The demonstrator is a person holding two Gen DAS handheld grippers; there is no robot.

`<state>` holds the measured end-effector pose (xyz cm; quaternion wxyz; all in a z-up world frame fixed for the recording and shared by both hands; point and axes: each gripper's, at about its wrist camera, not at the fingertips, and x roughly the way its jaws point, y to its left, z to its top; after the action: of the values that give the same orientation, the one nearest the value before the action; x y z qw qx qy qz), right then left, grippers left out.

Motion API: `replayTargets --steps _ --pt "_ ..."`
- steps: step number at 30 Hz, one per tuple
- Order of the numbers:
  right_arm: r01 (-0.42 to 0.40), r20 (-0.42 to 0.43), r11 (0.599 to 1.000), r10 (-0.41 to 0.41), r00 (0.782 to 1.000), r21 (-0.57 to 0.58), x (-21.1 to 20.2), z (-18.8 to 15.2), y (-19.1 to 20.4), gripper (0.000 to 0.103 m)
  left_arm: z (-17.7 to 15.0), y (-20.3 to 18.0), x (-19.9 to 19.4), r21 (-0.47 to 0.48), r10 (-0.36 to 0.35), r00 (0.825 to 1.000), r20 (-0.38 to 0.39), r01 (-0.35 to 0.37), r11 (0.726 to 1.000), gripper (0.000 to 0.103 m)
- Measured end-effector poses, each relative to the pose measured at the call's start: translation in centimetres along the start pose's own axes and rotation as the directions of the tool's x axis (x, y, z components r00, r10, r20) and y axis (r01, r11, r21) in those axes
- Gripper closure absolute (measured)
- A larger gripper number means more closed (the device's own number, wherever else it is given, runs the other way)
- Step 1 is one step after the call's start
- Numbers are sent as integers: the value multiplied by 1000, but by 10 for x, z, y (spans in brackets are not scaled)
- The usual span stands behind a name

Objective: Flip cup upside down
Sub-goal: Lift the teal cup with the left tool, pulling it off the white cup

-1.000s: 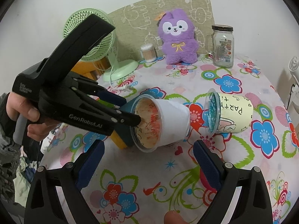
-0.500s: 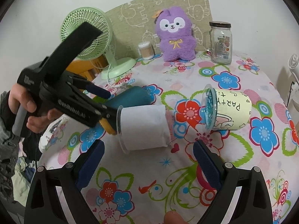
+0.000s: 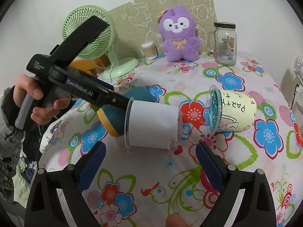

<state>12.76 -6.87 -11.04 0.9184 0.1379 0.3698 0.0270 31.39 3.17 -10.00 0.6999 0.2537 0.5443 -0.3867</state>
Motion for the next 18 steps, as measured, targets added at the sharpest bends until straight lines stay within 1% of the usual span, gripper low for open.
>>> replayTargets --steps 4,7,9,12,16,18 --pt "-1 -4 1000 1 1000 -1 1 -1 0 6 0 0 -16 -4 -30 999 38 30 1000 10" --pt "-7 -5 1000 7 1000 -1 2 -1 0 6 2 -3 -24 3 -33 998 58 33 999 9" --pt "-11 -5 1000 11 1000 -4 2 -1 1 6 3 -4 -23 6 -23 998 51 23 1000 9" --pt "-12 -3 1000 12 1000 -7 1 -2 2 6 3 -4 -11 9 9 1000 27 -9 1000 9" --pt "-9 0 1000 9 1000 -3 -1 -3 1 6 3 -2 13 -5 -3 1000 -31 3 1000 9" --pt "-6 -1 1000 6 1000 0 -1 -3 0 6 1 -6 20 8 10 999 -49 -10 1000 9"
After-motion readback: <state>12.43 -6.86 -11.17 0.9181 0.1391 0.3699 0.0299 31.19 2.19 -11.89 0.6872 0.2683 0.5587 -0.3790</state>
